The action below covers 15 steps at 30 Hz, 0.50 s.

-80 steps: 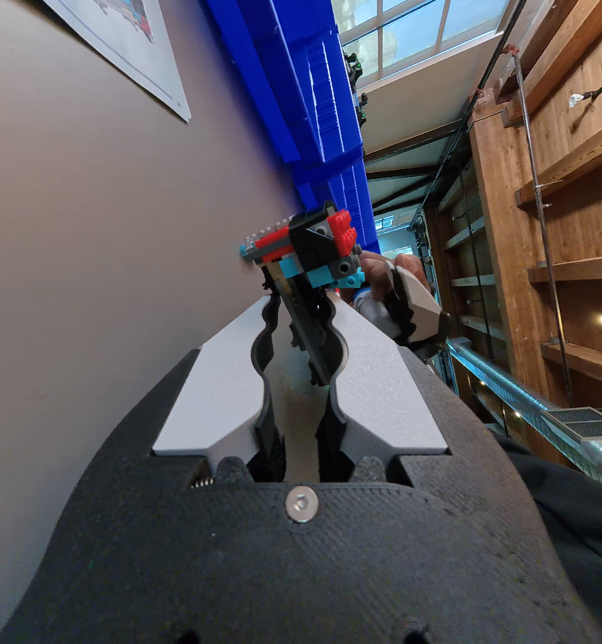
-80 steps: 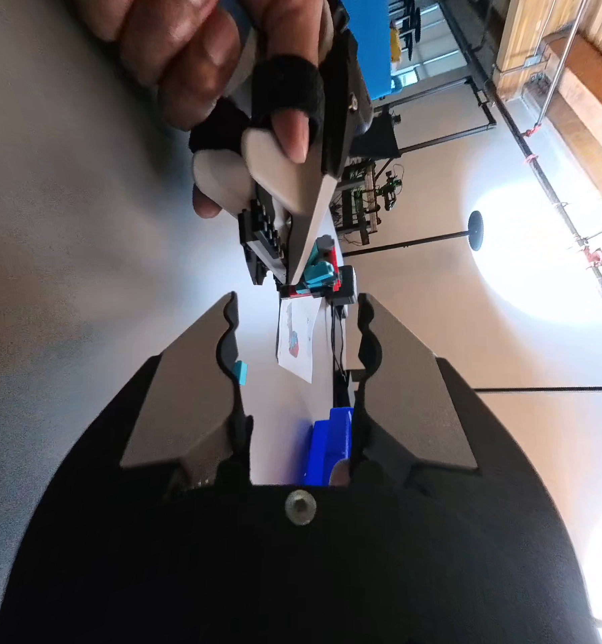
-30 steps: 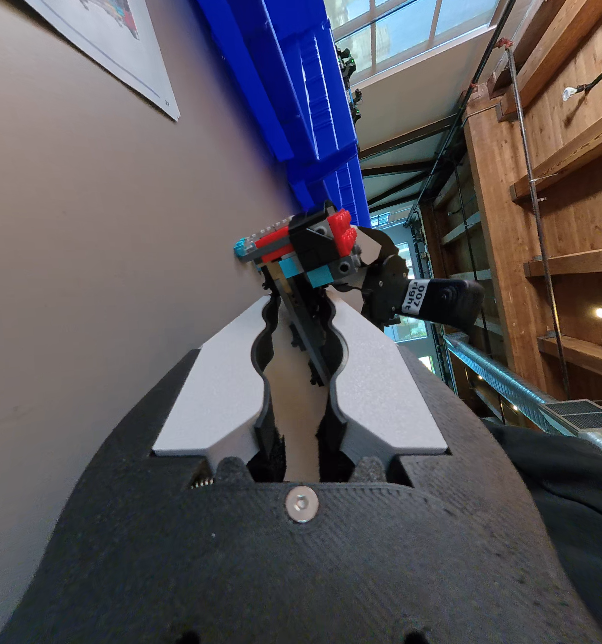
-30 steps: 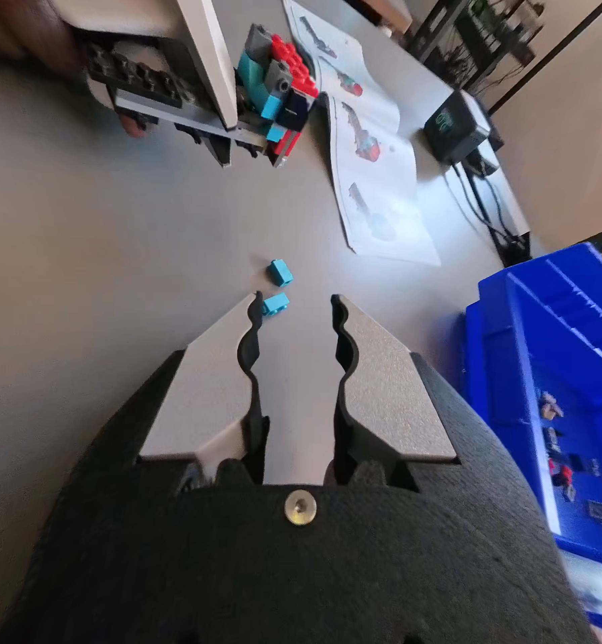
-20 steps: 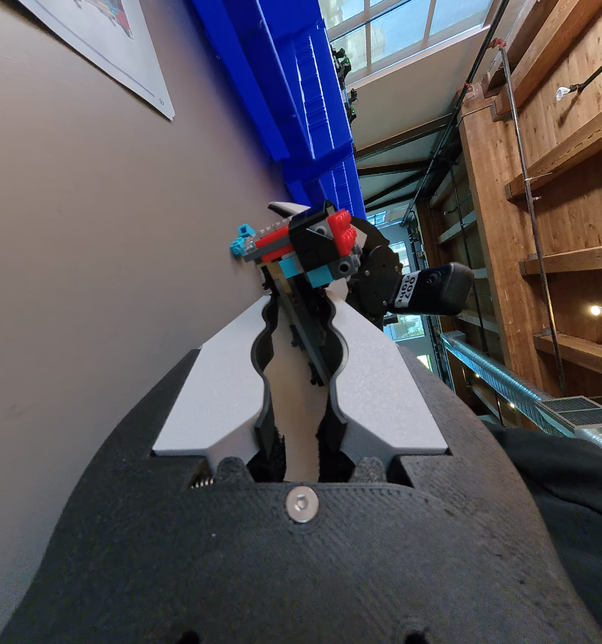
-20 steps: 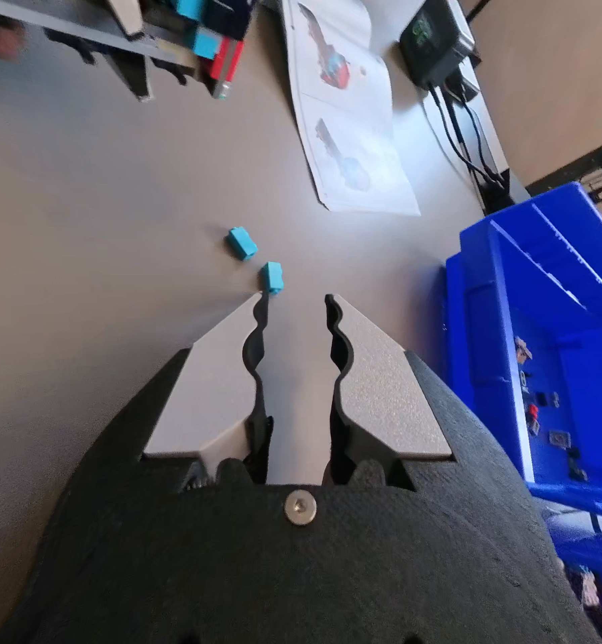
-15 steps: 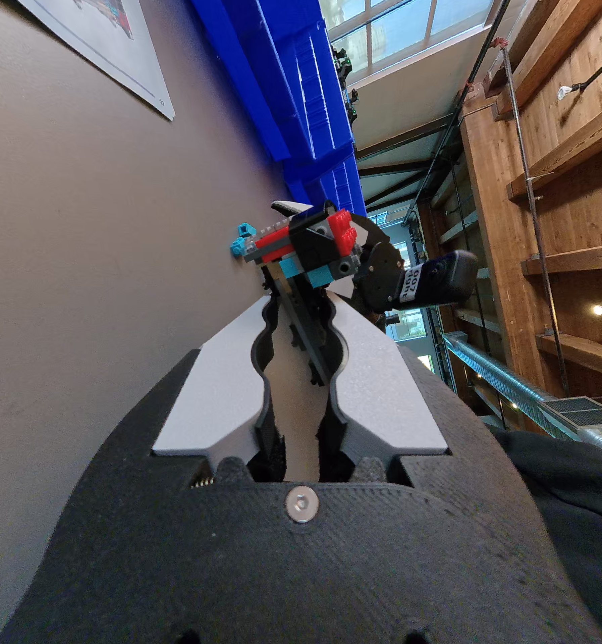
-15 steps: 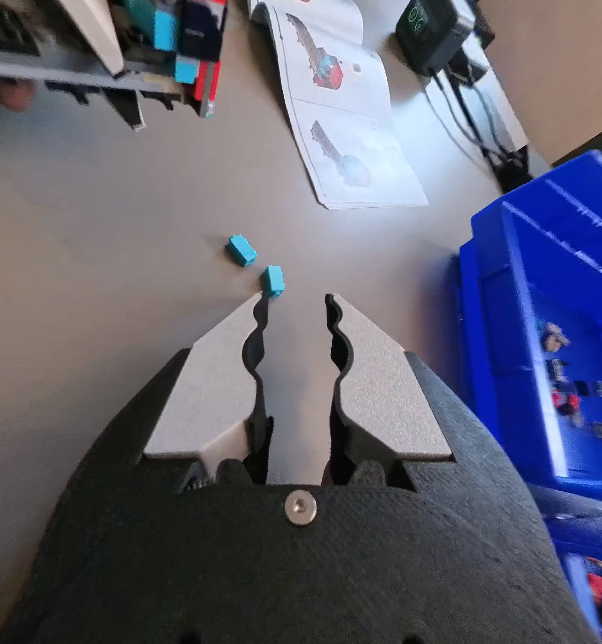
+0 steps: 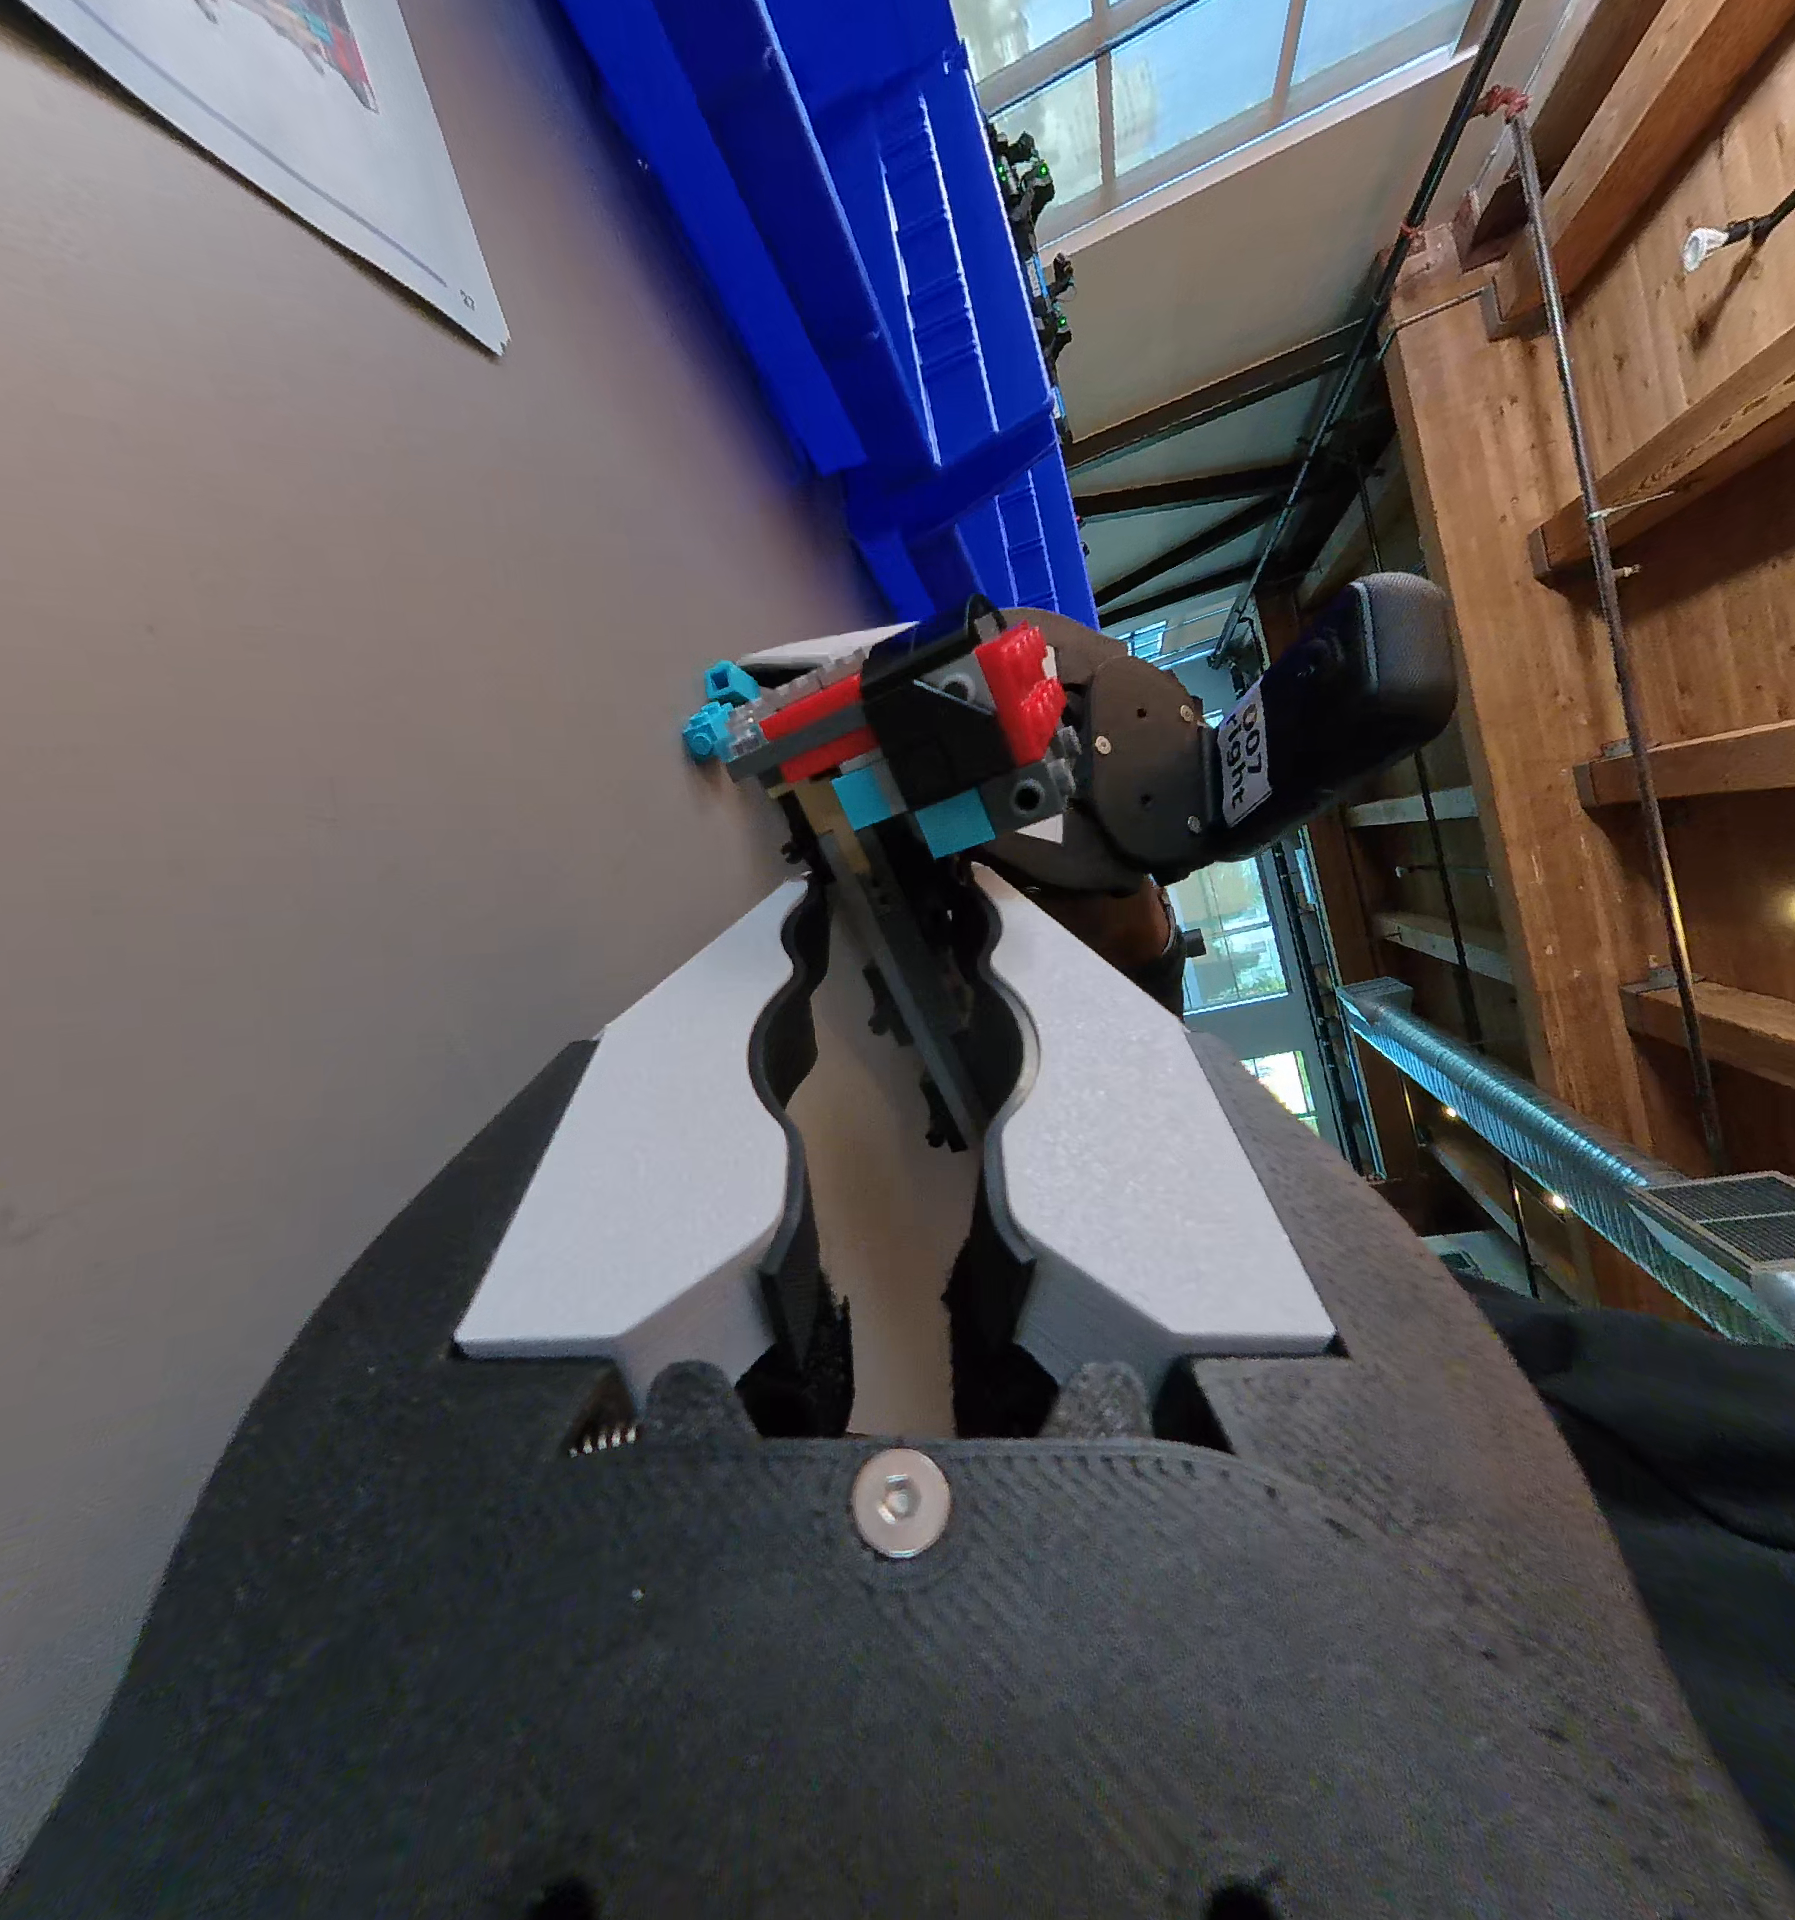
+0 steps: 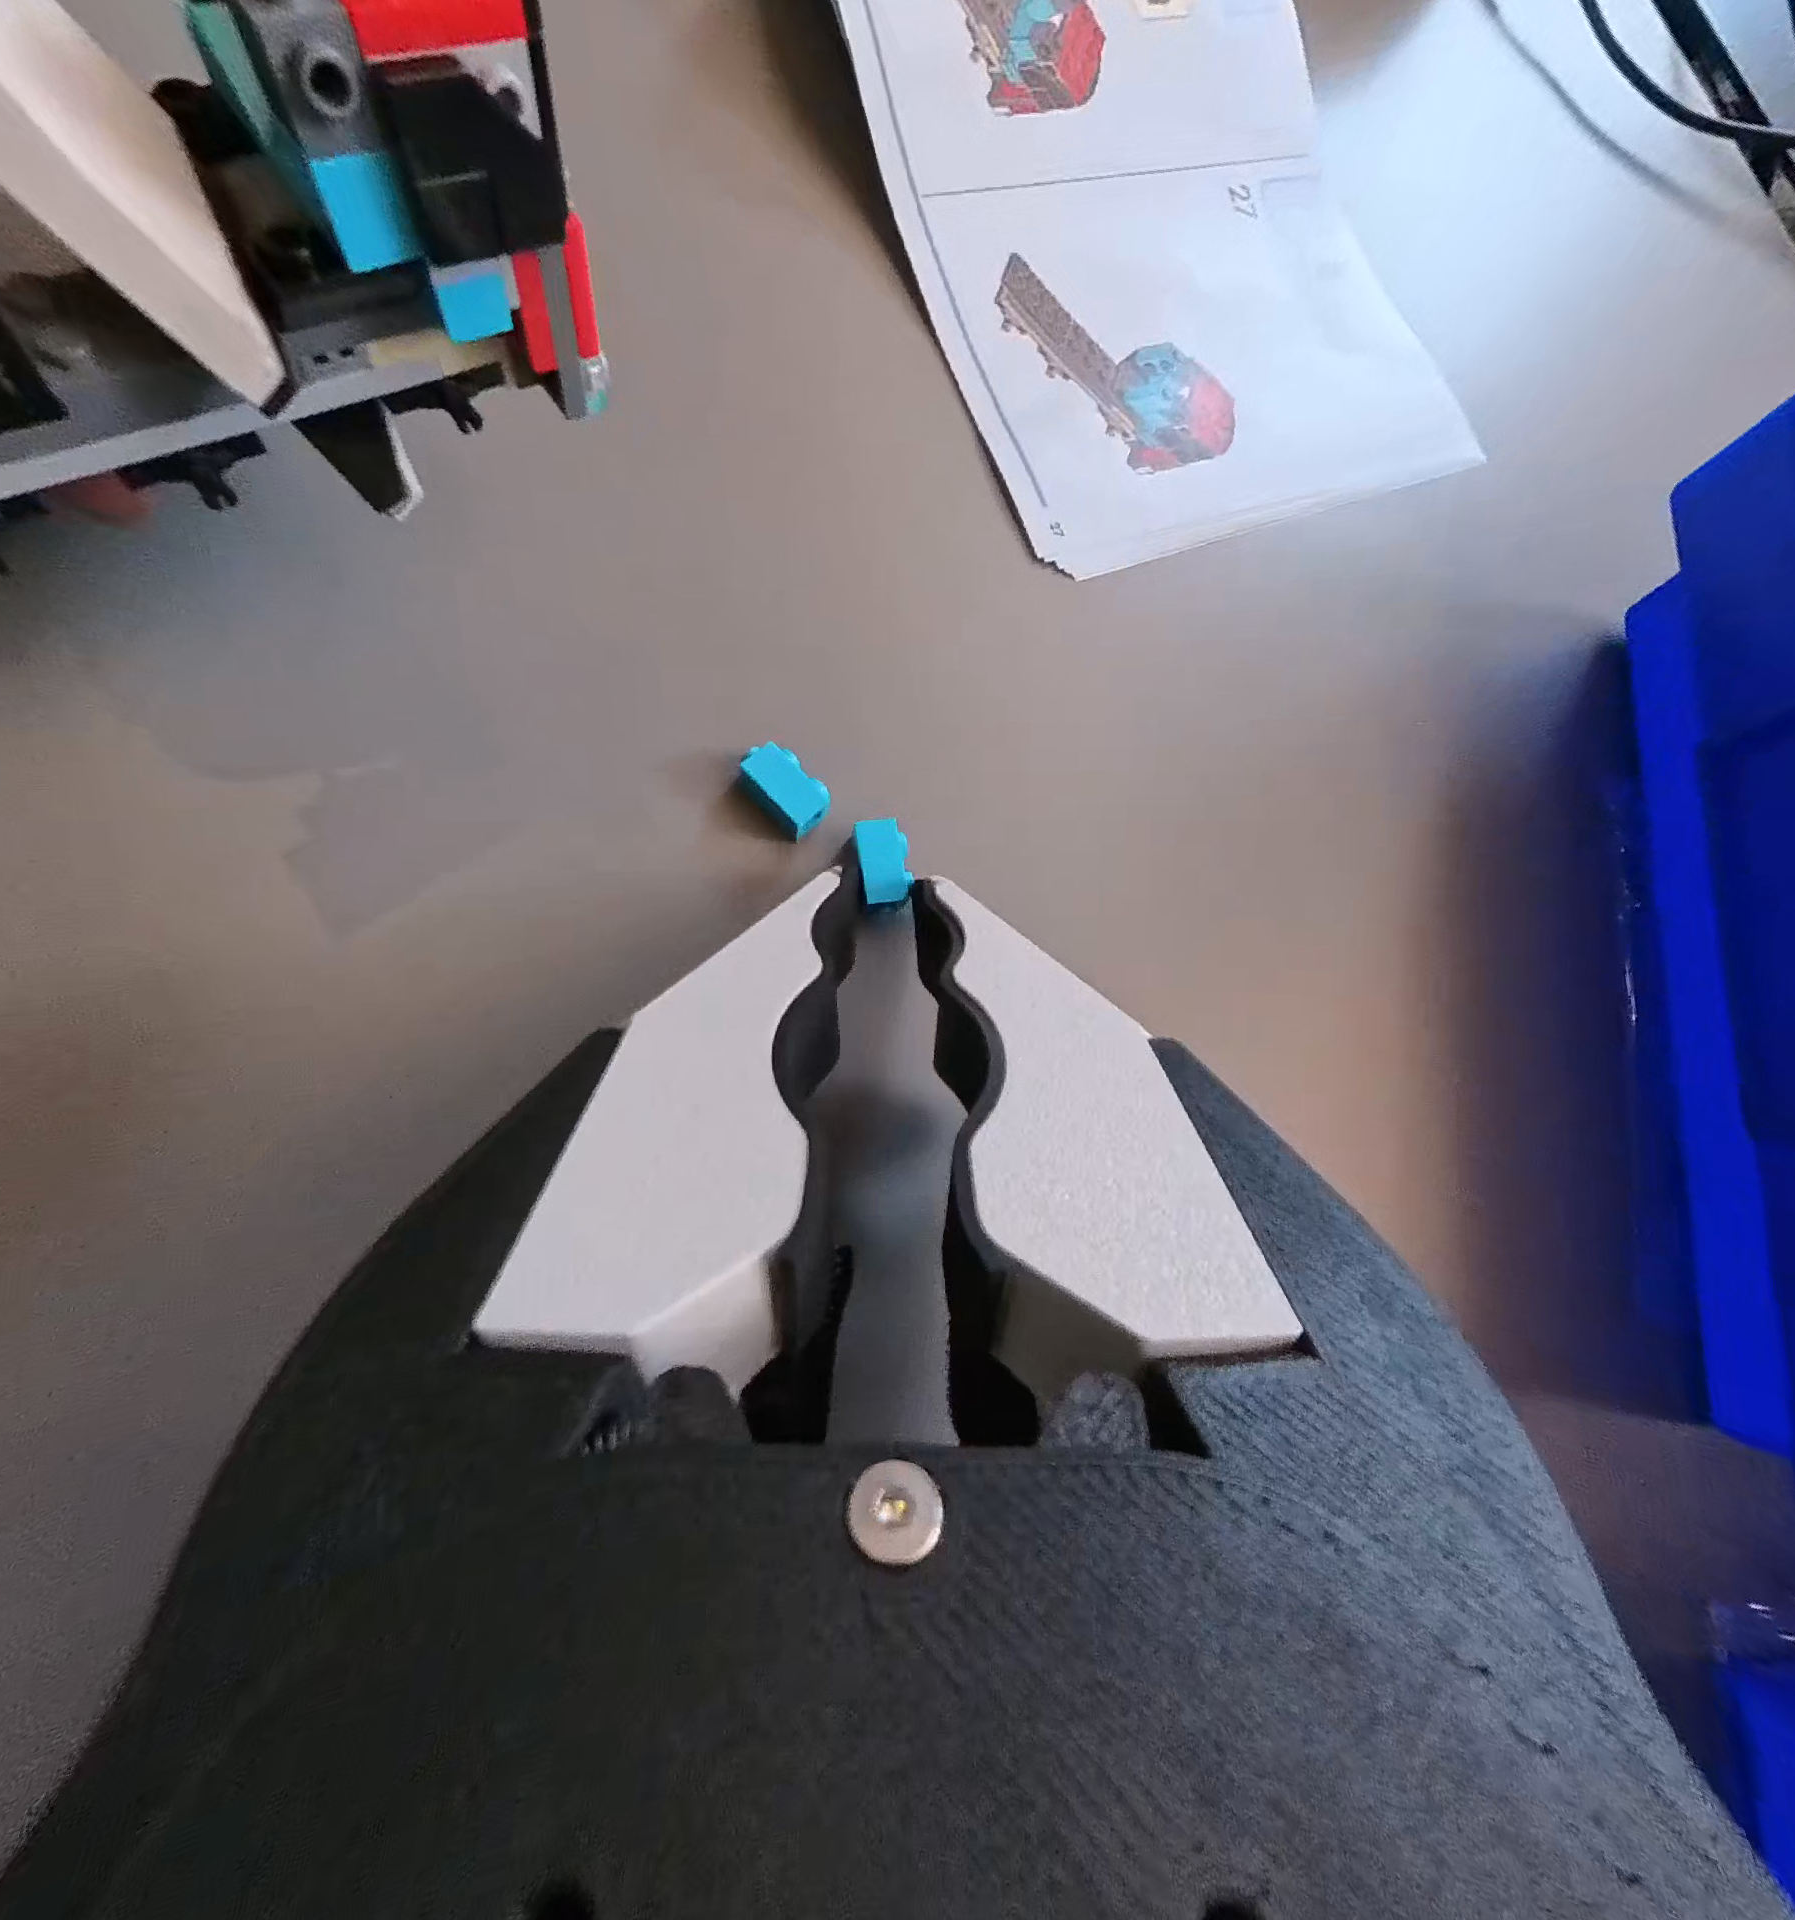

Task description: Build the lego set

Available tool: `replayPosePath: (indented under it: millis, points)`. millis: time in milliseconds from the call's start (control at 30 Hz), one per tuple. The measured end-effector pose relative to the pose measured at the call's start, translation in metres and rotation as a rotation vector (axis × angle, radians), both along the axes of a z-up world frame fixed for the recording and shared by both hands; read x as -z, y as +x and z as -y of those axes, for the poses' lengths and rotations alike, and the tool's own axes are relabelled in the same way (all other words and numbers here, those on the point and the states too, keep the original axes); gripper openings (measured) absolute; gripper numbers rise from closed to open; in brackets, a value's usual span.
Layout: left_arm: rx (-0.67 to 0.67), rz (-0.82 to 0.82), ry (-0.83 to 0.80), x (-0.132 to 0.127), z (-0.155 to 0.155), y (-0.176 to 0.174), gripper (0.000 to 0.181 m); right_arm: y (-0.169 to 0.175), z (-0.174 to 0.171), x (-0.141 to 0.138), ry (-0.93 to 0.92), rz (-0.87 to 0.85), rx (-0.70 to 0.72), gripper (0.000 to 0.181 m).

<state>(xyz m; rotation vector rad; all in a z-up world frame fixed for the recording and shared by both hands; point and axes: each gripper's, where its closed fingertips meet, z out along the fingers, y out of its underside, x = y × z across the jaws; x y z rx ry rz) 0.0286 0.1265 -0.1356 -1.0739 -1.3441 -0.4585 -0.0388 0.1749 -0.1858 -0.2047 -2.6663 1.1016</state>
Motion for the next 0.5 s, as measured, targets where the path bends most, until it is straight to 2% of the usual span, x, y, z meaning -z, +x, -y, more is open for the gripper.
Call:
replayPosePath:
  millis: [167, 300, 500]
  points:
    - [0.008, 0.006, 0.009, 0.0, 0.0, 0.001, 0.024, 0.01, -0.004, -0.016, 0.003, -0.14, -0.138, 0.011]
    - [0.024, 0.017, 0.022, 0.0, -0.002, 0.002, 0.024, 0.027, 0.009, -0.049, -0.019, -0.317, -0.302, 0.011]
    - [0.024, 0.044, 0.037, 0.002, -0.003, 0.003, 0.024, 0.053, 0.027, -0.079, 0.198, -0.878, -0.622, 0.011]
